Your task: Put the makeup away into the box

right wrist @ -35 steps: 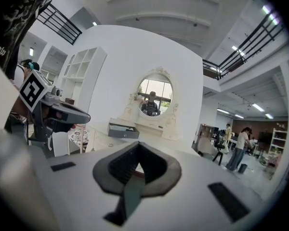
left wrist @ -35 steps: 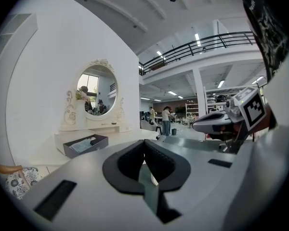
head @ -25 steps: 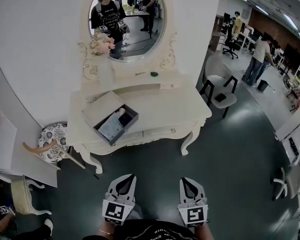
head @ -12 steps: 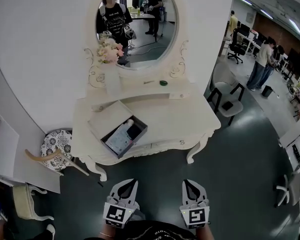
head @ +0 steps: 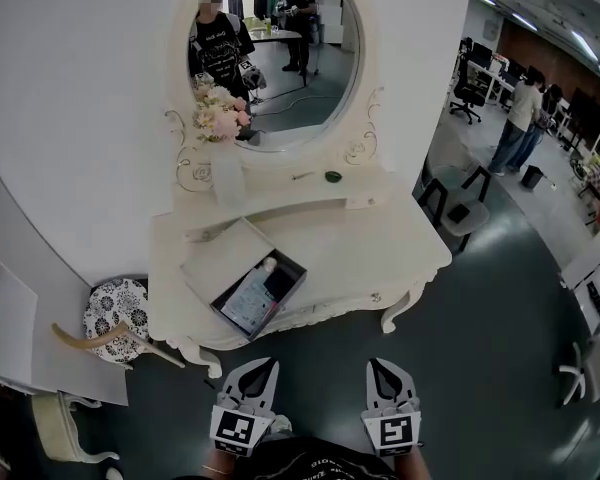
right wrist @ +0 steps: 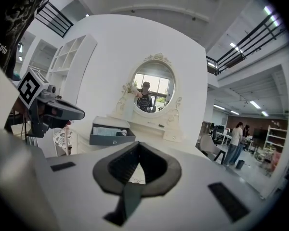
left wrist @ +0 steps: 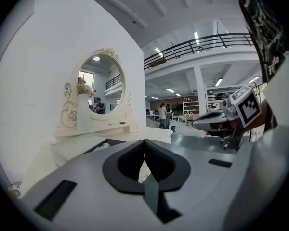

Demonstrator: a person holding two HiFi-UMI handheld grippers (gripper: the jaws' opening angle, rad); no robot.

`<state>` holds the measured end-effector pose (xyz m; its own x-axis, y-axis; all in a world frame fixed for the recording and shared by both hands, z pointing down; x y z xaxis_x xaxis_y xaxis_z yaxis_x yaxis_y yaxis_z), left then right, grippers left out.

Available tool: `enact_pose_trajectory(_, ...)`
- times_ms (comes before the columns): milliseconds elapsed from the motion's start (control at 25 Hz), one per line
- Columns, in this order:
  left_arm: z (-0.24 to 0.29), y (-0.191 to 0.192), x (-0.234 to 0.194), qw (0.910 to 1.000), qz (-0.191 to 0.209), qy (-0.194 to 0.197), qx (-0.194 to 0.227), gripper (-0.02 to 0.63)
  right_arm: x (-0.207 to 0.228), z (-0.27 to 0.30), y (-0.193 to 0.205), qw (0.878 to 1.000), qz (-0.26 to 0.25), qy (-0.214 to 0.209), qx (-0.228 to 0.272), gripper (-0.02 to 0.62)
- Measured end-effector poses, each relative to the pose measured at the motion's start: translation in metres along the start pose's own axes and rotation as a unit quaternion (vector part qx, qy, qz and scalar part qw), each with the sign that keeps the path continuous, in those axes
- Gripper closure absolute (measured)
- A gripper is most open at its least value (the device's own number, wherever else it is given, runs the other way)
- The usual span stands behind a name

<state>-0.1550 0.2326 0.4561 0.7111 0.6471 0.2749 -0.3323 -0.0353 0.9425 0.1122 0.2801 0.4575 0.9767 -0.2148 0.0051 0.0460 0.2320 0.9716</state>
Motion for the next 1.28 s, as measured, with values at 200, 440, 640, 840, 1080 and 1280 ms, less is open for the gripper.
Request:
enact_pose_trajectory(200,0.011,0.004,-0.023,0.9999,0.003,0.011,0.008,0.591,-0.008,0.019,-0.006,1.000,0.004,0.015,0.009,0.586)
enact_pose_trajectory(440,0.017,0.009,-0.045,0.9996,0.002,0.025,0.010,0.591,-0.024,0.038,-0.009,1.000,0.000,0.021,0.002,0.586)
enact_pose_trajectory(640,0.023,0.014,-0.058,0.9992,0.004,0.038,0.013,0.591,-0.035,0.051,-0.011,1.000,-0.012,0.024,0.003,0.585)
enact_pose_trajectory(840,0.023,0.019,-0.066,0.9988,0.001,0.047,0.014,0.591,-0.044,0.054,-0.009,1.000,-0.004,0.029,-0.001,0.585)
enact_pose_trajectory(1080,0.023,0.019,-0.066,0.9986,-0.004,0.050,0.018,0.591,-0.043,0.053,-0.006,0.999,0.001,0.035,-0.007,0.585)
enact_pose_trajectory(1280,0.023,0.019,-0.067,0.9991,-0.009,0.039,0.014,0.591,-0.038,0.058,-0.007,1.000,0.000,0.024,-0.010,0.586)
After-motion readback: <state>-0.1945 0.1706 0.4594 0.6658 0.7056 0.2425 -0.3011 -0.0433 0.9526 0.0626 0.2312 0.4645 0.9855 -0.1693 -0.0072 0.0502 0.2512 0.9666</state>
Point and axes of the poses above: the fingertips, and each gripper's own axes: z forward along the fingers, x to its right, y out of its underside, the point moved 10 cm from there along -z, backward along the fingers, and after that the axes turned 14 degrees about z, right-handed, at the moved point
